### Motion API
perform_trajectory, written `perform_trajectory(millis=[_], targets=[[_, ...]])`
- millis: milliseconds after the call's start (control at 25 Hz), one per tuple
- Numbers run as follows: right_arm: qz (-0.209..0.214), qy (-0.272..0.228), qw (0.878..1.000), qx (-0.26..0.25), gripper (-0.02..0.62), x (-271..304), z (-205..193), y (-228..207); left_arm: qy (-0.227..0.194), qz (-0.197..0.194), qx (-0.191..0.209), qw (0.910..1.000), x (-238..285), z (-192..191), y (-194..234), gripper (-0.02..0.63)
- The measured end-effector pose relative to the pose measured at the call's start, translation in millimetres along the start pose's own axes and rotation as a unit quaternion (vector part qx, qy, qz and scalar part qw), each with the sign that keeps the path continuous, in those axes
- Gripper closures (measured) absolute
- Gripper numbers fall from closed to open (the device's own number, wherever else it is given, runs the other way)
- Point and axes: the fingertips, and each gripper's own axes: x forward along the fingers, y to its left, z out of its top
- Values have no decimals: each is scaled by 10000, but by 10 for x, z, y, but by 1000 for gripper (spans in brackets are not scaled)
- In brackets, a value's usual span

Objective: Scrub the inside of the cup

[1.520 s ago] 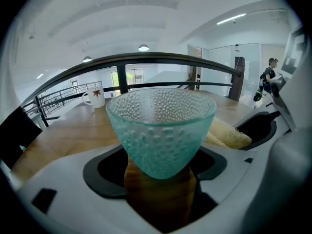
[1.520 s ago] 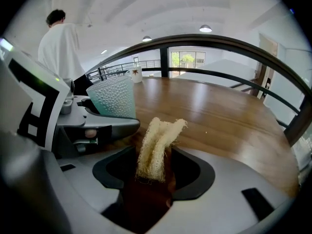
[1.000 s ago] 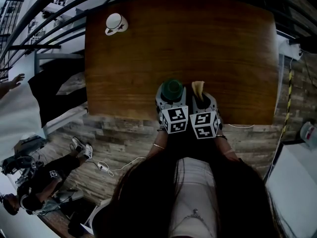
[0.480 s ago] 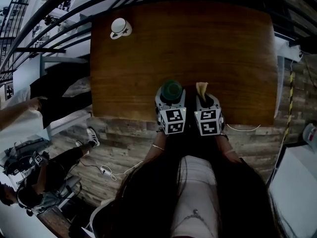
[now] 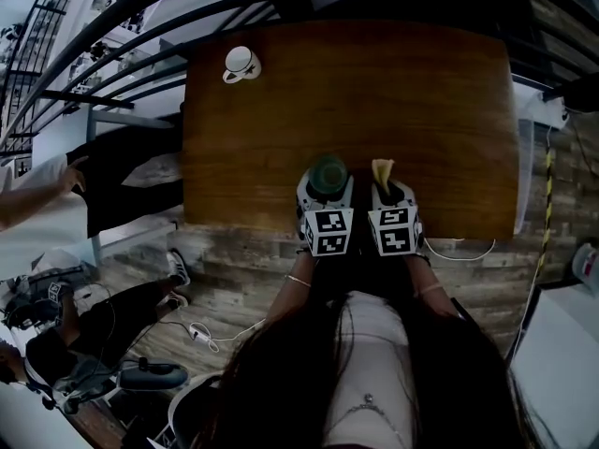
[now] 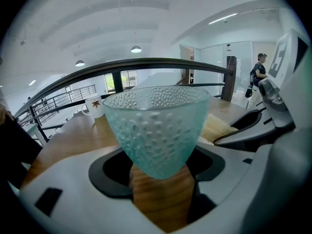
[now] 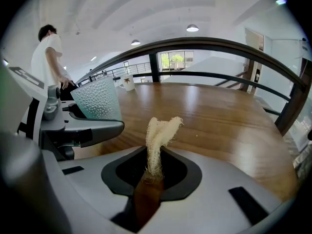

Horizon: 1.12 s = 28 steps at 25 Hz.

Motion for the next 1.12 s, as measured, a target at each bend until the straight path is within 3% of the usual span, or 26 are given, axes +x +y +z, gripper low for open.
perform_trajectory(millis=[840, 1120], targets=[[-41, -352, 9993, -143, 506, -331, 286, 186, -185, -200, 333, 9991, -336, 223, 15, 264], [-242, -606, 9976, -244, 506, -502, 339, 134, -290, -239, 437, 9983, -486, 308, -9, 264]])
